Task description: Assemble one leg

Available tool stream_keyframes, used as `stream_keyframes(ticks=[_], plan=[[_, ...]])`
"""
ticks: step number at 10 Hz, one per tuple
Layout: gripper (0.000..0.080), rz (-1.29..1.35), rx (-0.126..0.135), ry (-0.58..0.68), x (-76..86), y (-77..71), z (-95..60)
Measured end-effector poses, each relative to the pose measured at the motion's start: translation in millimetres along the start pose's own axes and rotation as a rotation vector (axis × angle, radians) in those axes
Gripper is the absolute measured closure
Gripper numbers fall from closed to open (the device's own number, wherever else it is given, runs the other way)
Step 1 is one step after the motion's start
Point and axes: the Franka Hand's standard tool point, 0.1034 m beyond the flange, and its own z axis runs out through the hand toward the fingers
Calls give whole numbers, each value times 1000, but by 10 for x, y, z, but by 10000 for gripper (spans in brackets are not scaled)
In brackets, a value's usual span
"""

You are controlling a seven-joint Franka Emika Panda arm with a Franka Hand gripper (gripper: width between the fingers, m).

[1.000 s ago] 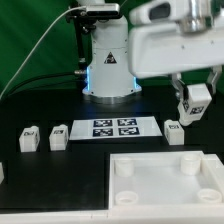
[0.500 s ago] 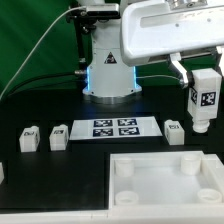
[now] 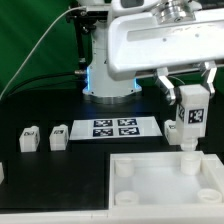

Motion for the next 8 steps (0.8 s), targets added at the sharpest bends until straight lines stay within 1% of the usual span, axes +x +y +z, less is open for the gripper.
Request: stream_keyframes(ticks=[1, 2, 3, 4, 5, 8], plan=[[506, -8, 1, 20, 153, 72, 56], [506, 6, 7, 27, 112, 89, 153], [505, 22, 21, 18, 31, 50, 286], [506, 23, 34, 14, 22, -30, 362], [505, 25, 39, 7, -16, -66, 397], [506, 34, 54, -31, -231, -198, 540]])
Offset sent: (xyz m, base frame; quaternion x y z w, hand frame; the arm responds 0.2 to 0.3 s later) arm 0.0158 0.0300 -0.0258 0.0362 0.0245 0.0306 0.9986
